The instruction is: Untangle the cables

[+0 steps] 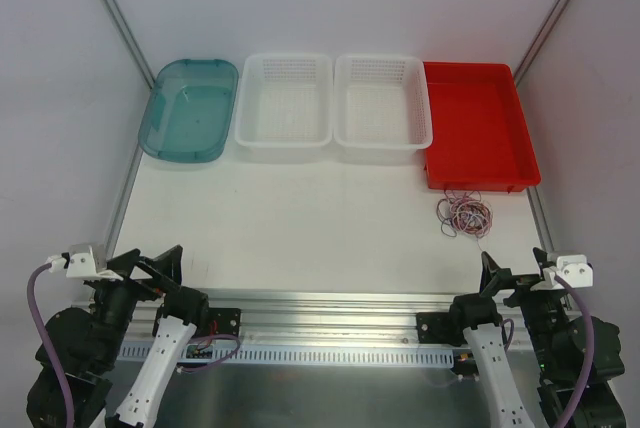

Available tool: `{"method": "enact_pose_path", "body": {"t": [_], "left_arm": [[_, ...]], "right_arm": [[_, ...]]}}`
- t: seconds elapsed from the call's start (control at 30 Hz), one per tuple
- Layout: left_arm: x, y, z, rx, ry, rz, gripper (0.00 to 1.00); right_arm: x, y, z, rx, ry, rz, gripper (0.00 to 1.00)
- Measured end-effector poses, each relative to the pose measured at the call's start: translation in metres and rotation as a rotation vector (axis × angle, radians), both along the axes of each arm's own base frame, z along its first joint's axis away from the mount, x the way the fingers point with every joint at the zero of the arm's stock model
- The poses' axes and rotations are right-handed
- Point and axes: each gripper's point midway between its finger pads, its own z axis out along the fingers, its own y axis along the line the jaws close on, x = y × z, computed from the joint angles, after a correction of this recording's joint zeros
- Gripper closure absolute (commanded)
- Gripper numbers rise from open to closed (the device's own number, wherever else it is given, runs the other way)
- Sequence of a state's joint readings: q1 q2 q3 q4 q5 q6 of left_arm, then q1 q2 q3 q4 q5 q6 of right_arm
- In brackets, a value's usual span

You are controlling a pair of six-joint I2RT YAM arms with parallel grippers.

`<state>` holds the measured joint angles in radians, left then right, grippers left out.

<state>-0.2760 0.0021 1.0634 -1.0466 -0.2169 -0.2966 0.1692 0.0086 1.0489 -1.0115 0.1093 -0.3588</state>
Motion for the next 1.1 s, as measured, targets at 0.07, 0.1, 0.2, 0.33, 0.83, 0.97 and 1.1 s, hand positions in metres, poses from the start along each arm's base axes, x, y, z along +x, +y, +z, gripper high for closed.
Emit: {"method": "enact_pose_path", "body": {"t": [0.07,0.1,0.2,0.33,0.83,0.97,1.1], "left_arm": [[0.000,0.000,0.000,0.001,0.000,-0.002,0.01],[0.000,-0.001,0.000,0.001,0.000,-0.004,0.01],[0.000,-0.002,0.000,0.000,0.000,-0.013,0.01],[-0.001,-0.005,0.001,-0.003,-0.002,-0.030,0.01],[0.047,-0.046,-0.016,-0.035,0.197,-0.152,0.01],[0.066,-0.059,-0.033,-0.032,0.283,-0.186,0.01],[0.081,-0.066,-0.050,-0.030,0.324,-0.197,0.01]], "right_arm": [[0.000,0.000,0.000,0.001,0.001,0.000,0.03],[0.000,0.000,-0.001,0.001,0.002,0.000,0.03],[-0.002,0.003,-0.001,0.001,0.006,0.017,0.03],[-0.008,0.014,0.002,-0.002,0.003,0.091,0.03],[0.061,0.030,-0.023,0.215,0.361,-0.019,0.03],[0.088,0.028,-0.066,0.269,0.568,-0.157,0.03],[0.109,0.025,-0.106,0.294,0.714,-0.279,0.03]]}}
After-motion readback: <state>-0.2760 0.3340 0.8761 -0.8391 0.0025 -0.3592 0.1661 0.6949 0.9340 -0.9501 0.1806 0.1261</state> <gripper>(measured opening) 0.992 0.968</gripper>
